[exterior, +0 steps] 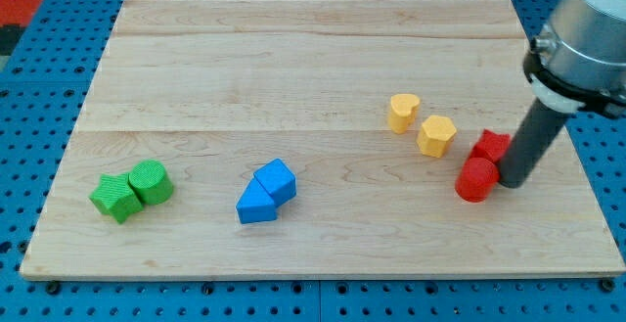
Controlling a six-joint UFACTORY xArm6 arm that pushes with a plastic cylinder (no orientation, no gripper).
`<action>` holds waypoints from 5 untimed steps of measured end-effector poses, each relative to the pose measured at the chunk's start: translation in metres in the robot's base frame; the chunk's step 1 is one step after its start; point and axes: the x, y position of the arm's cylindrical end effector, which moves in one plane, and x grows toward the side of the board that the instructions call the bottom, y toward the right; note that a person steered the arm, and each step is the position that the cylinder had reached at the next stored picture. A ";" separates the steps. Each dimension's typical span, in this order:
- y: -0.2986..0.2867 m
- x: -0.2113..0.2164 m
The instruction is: Move the red star to the top center
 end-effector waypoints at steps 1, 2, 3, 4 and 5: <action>-0.014 -0.026; -0.028 -0.047; 0.016 -0.054; -0.011 -0.086; -0.084 -0.105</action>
